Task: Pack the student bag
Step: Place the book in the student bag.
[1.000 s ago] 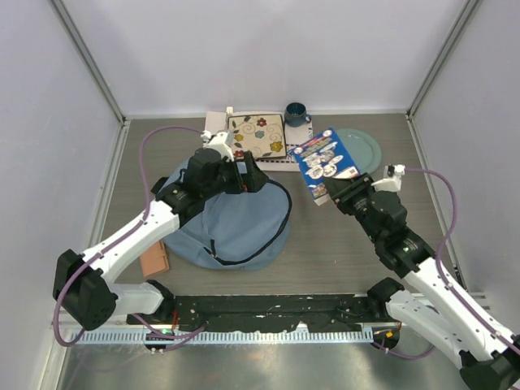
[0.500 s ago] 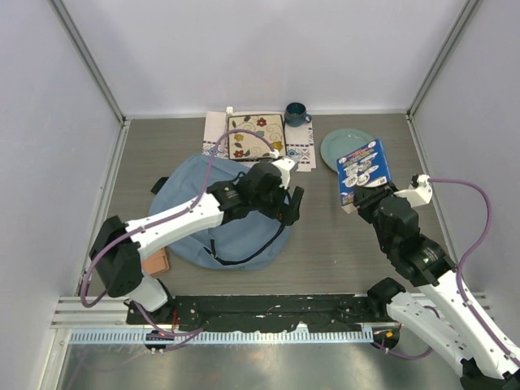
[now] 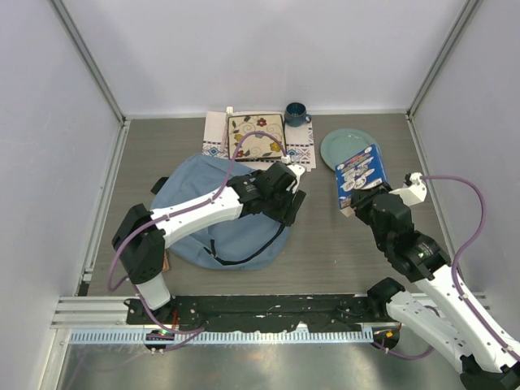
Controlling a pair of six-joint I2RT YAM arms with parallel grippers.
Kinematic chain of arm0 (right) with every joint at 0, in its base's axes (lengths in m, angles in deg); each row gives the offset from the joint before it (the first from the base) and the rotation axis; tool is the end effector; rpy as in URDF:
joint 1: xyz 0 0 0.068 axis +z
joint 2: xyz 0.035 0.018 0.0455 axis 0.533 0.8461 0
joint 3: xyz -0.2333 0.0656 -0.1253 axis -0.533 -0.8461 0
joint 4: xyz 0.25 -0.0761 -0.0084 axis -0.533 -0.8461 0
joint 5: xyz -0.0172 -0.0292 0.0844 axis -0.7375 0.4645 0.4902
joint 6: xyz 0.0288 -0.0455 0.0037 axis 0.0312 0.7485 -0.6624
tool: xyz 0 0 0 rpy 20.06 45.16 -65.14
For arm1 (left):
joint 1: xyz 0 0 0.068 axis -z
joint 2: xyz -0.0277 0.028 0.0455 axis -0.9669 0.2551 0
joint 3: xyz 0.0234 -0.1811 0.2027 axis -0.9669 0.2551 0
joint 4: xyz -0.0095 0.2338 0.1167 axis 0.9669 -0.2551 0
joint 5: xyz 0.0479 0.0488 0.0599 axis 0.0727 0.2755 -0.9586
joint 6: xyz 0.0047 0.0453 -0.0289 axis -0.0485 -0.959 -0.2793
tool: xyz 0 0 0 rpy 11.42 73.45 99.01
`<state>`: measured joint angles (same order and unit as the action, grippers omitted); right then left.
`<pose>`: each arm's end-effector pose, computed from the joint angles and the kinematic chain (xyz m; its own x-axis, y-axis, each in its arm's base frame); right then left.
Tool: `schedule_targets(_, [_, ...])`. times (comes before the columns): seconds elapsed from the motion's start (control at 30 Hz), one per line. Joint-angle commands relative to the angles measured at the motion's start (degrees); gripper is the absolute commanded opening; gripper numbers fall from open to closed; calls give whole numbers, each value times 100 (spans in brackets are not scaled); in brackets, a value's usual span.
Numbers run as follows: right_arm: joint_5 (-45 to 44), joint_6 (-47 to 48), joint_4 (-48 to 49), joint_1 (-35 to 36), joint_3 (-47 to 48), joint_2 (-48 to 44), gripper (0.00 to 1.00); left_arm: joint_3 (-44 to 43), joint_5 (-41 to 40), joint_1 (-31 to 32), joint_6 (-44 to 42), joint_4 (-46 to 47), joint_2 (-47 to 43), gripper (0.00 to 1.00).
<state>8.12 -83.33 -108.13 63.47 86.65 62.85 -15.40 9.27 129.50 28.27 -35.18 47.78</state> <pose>0.1226 0.0521 0.3152 -0.2213 0.6548 -0.7227 0.2633 0.7537 0.6022 0.2211 -0.3051 0.2686 -0.7149 0.3658 -0.5959 0.5753 0.7921 -0.2040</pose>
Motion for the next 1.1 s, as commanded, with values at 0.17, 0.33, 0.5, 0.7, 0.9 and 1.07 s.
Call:
schedule_targets(0.17, [-212, -128, 676, -7, 199, -156, 1, -212, -77, 30, -150, -115, 42, 43])
schedule_targets(0.33, [-220, -119, 650, -7, 208, -139, 1, -204, -42, 30, -159, -115, 68, 26])
schedule_targets(0.5, [-220, -145, 641, -7, 164, -121, 1, -186, -51, 30, -176, -150, 24, 8])
schedule_targets(0.7, [-185, -119, 597, -7, 182, -42, 1, -212, -129, 30, -194, -176, -63, 0])
schedule_targets(0.9, [-27, 39, 571, -7, 226, 37, 1, -282, -1507, 30, -159, -475, -388, 0])
schedule_targets(1.07, [490, 275, 606, -15, 287, 177, 2, -642, -3054, 30, -124, -1160, -652, 0])
